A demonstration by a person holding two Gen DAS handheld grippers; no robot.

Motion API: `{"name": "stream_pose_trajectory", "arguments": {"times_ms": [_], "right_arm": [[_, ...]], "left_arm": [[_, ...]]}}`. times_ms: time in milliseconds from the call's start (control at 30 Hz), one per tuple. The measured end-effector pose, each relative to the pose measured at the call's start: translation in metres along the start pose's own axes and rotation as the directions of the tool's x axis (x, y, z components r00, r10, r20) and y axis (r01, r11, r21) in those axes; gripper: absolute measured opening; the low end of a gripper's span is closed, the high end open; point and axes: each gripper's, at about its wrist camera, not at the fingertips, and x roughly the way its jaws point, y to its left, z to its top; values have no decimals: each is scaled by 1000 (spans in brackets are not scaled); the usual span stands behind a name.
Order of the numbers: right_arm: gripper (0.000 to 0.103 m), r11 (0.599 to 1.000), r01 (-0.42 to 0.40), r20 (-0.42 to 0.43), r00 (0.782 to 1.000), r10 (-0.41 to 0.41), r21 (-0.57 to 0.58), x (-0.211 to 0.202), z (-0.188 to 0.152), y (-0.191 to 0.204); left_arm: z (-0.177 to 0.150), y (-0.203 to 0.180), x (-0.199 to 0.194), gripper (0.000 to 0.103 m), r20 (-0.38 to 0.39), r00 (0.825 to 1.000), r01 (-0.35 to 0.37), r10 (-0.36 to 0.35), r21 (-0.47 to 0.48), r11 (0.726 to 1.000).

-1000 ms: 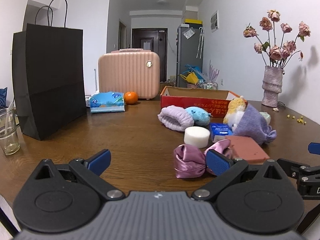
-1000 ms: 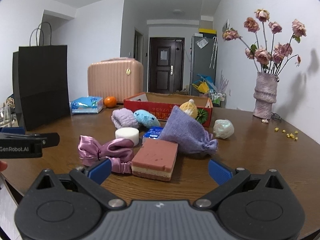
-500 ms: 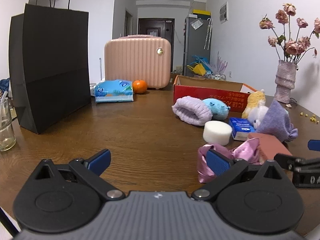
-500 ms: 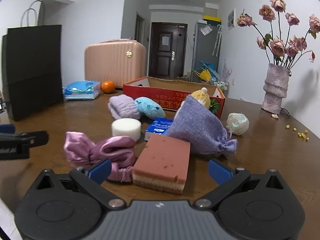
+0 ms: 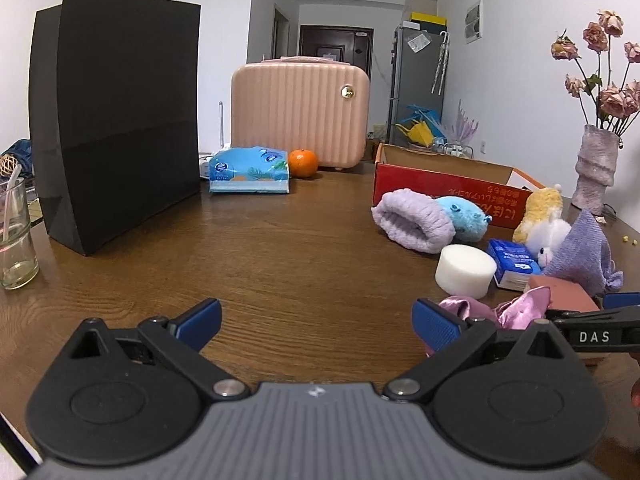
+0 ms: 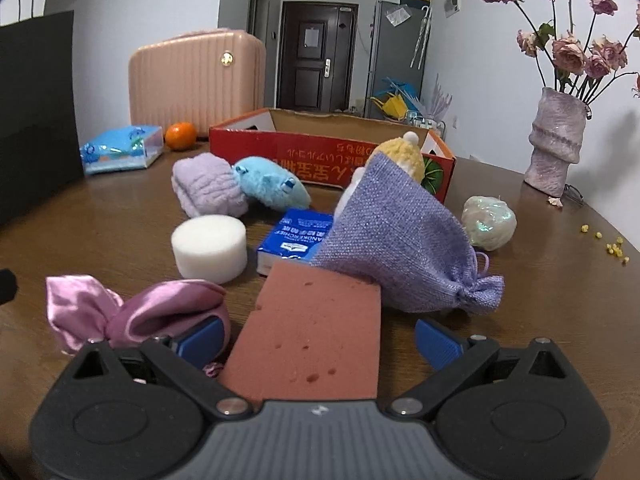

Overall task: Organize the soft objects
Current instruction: 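Grasp the pink sponge with the right tool while the left tool reaches toward the pink bow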

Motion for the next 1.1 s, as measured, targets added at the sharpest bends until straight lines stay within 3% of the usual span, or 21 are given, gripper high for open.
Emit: {"name": "stream_pose_trajectory", "arguments": {"times_ms": [233,467,667,867,1100], "right_arm": [[70,998,-30,-57,998,33,52,17,0,-14],[69,995,-78,-41,996,81,67,18,-2,-19],[69,990,-115,40,993,112,84,0,-4,-29],[69,985,-141,103,986,132,95,-23,-9,-42],[68,982,-156,178,975,135,109,-49,-19,-64]], "left_arm": [[2,-3,2,103,-8,1000,0,0,-3,1000],[6,-9,-4,103,4,1000,-11,11,-6,1000],[12,-15,-13,103,10,1000,-9,9,-11,1000],[17,-30,-20,103,7,1000,26,-26,-2,1000],[18,-57,-15,103,-57,992,111,-112,-12,994]]}}
